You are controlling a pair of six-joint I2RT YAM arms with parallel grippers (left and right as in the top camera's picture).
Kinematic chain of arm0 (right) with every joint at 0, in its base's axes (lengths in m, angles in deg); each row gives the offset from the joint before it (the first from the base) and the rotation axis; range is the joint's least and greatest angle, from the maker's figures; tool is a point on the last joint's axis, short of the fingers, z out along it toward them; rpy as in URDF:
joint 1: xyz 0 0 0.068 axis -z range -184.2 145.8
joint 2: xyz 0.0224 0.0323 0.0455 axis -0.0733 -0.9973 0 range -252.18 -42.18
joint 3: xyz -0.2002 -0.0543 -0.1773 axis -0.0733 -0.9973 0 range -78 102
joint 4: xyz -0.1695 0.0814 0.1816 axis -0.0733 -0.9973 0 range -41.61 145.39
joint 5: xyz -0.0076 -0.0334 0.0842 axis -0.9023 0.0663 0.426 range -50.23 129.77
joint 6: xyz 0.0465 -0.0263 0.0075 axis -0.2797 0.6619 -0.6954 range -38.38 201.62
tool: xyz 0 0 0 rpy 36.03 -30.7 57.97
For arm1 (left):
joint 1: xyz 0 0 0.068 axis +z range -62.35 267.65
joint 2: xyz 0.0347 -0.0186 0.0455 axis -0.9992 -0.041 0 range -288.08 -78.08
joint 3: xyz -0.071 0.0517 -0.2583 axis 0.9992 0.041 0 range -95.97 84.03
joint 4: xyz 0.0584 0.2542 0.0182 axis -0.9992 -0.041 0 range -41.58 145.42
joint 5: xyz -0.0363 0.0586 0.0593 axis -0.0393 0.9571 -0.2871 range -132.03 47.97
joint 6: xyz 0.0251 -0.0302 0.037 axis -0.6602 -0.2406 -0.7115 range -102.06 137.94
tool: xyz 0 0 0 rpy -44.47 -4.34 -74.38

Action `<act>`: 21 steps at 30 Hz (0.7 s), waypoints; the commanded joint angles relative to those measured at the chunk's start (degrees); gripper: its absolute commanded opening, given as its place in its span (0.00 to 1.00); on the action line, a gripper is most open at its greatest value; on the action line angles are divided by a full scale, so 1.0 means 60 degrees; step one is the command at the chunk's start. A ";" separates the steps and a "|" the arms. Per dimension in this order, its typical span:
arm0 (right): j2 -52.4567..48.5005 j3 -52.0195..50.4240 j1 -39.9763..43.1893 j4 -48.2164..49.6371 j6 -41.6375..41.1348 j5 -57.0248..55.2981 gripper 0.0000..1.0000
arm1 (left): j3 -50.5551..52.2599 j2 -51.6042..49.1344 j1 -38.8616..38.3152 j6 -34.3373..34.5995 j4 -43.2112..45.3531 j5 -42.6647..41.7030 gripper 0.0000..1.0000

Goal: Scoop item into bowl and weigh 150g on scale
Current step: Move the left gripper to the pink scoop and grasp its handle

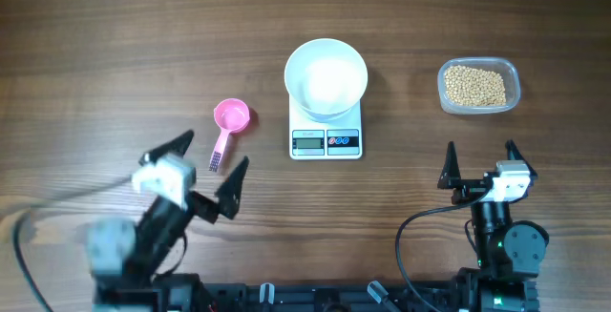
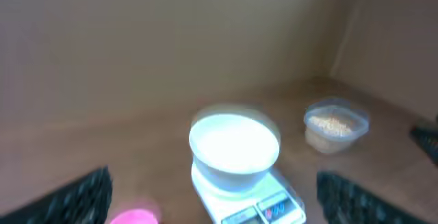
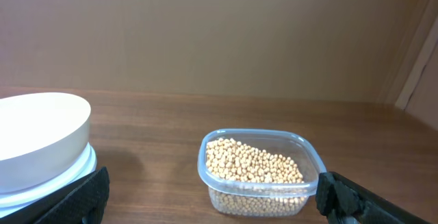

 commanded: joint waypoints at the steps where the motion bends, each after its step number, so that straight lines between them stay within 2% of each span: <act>1: 0.0080 -0.0018 -0.0033 0.0026 0.0138 0.0117 1.00 | -0.2484 -0.2940 -0.0011 -0.1304 -0.2353 0.0557 1.00; 5: 0.0080 -0.0018 -0.0033 0.0026 0.0131 0.0117 1.00 | -0.3650 -0.5490 -0.0011 -0.1333 -0.3442 0.0386 1.00; 6: 0.0080 -0.0018 -0.0033 0.0026 0.0131 0.0117 1.00 | -0.3687 -0.5872 -0.0011 -0.1155 -0.3446 0.0412 1.00; 7: 0.0080 -0.0018 -0.0033 0.0026 0.0135 0.0117 1.00 | -0.3697 -0.6280 -0.0011 -0.0364 -0.3351 0.0619 1.00; 9: 0.0080 -0.0018 -0.0033 0.0026 0.0131 0.0117 1.00 | -0.3697 -0.6816 0.0000 0.0718 -0.3224 0.1122 1.00; 13: 0.0080 -0.0018 -0.0033 0.0026 0.0135 0.0117 1.00 | -0.3697 -0.7759 0.0882 0.1727 -0.3308 0.1636 1.00; 17: 0.0080 -0.0018 -0.0033 0.0026 0.0131 0.0117 1.00 | -0.3697 -0.8127 0.1847 0.2175 -0.3541 0.1147 1.00; 21: 0.0080 -0.0018 -0.0033 0.0026 0.0135 0.0117 1.00 | -0.3687 -0.8677 0.2098 0.2178 -0.3850 0.1275 1.00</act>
